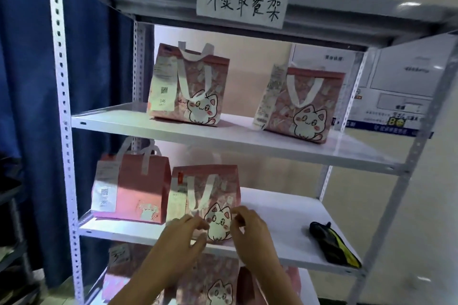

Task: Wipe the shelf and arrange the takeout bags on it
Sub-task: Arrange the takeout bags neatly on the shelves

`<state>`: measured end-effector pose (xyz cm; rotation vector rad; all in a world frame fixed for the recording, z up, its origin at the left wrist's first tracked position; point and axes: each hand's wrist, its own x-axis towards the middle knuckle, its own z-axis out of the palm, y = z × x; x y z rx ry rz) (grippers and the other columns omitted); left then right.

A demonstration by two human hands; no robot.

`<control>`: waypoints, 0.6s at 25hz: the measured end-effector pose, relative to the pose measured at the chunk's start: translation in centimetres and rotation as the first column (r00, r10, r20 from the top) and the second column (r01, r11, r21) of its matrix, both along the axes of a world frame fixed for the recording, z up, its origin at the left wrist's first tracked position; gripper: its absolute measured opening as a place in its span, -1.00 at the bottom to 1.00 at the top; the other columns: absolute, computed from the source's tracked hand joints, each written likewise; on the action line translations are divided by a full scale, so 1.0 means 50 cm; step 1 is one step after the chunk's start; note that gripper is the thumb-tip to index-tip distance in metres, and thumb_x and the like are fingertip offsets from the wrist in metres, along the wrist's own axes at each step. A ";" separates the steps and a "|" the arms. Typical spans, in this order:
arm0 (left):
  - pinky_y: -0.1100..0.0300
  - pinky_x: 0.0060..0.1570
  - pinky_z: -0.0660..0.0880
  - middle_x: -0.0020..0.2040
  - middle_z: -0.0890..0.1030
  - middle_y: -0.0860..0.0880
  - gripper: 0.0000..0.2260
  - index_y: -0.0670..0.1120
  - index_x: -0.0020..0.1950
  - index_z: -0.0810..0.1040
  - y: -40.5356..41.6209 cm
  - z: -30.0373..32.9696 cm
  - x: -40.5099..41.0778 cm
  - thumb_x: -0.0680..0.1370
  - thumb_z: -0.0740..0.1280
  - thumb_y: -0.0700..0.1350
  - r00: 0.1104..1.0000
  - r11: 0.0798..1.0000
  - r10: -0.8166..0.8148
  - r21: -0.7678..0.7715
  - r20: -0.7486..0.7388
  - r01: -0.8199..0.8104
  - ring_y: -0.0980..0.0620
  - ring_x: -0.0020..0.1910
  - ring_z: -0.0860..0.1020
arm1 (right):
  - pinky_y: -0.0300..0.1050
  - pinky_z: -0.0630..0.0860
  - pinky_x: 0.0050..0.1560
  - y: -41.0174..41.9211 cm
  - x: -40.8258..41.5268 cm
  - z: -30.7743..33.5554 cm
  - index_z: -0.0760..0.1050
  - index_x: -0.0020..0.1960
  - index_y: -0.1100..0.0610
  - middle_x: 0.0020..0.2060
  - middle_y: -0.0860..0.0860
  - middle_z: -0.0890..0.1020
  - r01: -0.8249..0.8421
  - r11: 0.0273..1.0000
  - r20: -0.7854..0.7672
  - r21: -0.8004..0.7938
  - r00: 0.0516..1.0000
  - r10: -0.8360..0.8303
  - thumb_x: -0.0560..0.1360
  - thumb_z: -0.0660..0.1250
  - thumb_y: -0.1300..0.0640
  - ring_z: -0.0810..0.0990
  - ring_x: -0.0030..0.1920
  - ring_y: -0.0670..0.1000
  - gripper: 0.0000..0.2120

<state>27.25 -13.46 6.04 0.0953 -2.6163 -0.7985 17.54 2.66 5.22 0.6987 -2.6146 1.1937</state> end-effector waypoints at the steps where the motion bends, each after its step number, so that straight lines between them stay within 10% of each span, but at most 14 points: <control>1: 0.32 0.09 0.34 0.14 0.48 0.27 -0.89 0.23 0.15 0.47 -0.001 0.012 -0.019 0.64 0.22 0.06 1.000 1.000 -0.006 0.000 -0.012 0.006 0.23 0.16 0.41 | -0.17 0.56 0.15 0.001 -0.018 0.011 0.52 0.28 -0.07 0.08 -0.12 0.60 0.003 1.000 -0.018 -0.013 1.000 -0.003 0.62 0.26 0.06 0.58 0.07 -0.14 -0.75; 15: 0.12 0.27 0.38 0.23 0.53 0.13 -0.77 0.06 0.28 0.53 -0.081 0.216 -0.127 0.64 0.22 0.00 0.974 0.995 -0.050 -0.100 -0.219 0.029 0.09 0.24 0.42 | -0.16 0.57 0.11 -0.031 -0.106 0.209 0.54 0.22 -0.04 0.03 -0.11 0.61 -0.031 0.994 -0.242 -0.102 0.970 0.006 0.62 0.28 0.13 0.57 0.00 -0.21 -0.80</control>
